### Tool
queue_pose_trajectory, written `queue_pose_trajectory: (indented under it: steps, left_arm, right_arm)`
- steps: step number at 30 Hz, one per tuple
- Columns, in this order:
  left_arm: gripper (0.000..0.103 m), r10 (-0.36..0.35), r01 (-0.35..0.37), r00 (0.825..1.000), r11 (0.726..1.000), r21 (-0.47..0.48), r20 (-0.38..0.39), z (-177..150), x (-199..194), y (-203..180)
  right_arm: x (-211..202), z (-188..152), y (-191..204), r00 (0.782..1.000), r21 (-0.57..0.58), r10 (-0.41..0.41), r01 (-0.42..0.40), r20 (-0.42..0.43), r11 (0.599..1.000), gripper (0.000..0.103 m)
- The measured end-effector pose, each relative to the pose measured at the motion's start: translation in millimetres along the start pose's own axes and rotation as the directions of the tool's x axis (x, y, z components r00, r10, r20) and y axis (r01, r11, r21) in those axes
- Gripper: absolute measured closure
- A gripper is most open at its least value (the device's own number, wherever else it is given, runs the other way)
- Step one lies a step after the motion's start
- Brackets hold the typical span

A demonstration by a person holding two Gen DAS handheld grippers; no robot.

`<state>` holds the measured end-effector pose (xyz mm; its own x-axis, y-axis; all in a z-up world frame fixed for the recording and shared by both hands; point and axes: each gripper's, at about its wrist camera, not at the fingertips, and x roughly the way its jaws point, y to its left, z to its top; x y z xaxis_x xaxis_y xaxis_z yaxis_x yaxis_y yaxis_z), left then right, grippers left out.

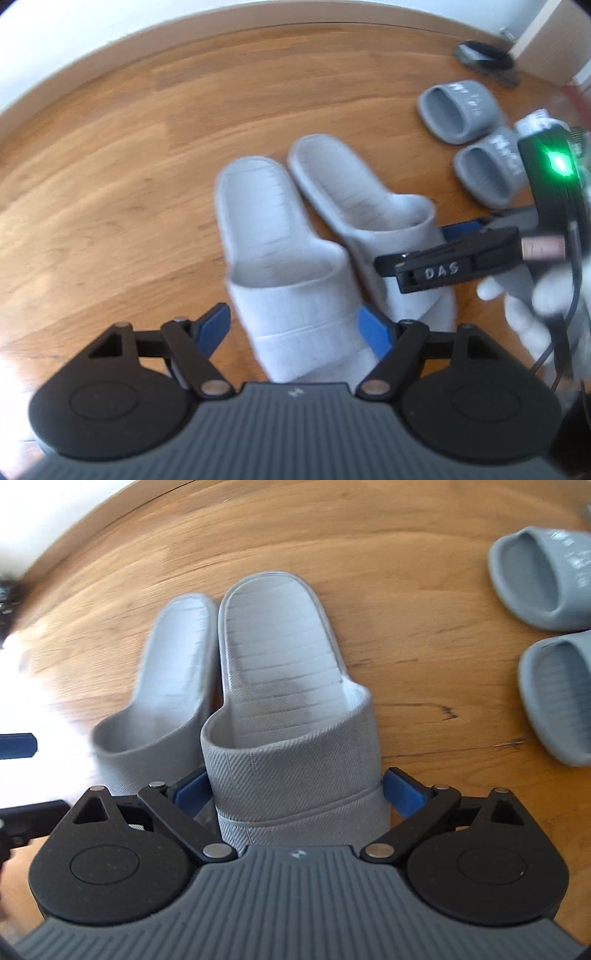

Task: Organize scattered shoes
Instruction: 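Lower the held slipper beside the first one and open the right gripper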

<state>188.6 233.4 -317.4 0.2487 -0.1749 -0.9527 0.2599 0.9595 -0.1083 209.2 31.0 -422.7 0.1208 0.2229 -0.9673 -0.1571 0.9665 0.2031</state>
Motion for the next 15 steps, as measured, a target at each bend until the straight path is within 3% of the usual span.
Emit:
queue_pose_trajectory:
  steps: [3,5,7,12,15]
  left_arm:
    - [0.028,-0.009,0.009,1.000,1.000,-0.017,0.002,-2,-4,2]
    - [0.028,0.003,-0.003,1.000,1.000,-0.018,-0.009,-2,-5,5]
    - [0.028,0.010,-0.010,1.000,1.000,-0.029,-0.005,-3,-8,10]
    - [0.028,0.008,-0.008,1.000,0.997,-0.072,-0.006,-4,-9,17]
    - [0.028,0.010,-0.012,1.000,0.995,-0.102,-0.016,-3,-8,21]
  right_arm:
    - [-4,5,-12,0.994,-0.007,0.104,-0.104,-0.038,0.995,0.000]
    - [-13,11,-35,0.967,0.109,0.250,-0.244,-0.044,0.964,0.000]
    - [-22,14,-55,0.940,0.208,0.342,-0.331,-0.016,0.920,0.000]
    - [-30,20,-74,0.947,0.159,0.320,-0.318,0.011,0.935,0.006]
    - [-12,21,-69,0.923,0.159,0.386,-0.380,-0.008,0.911,0.009]
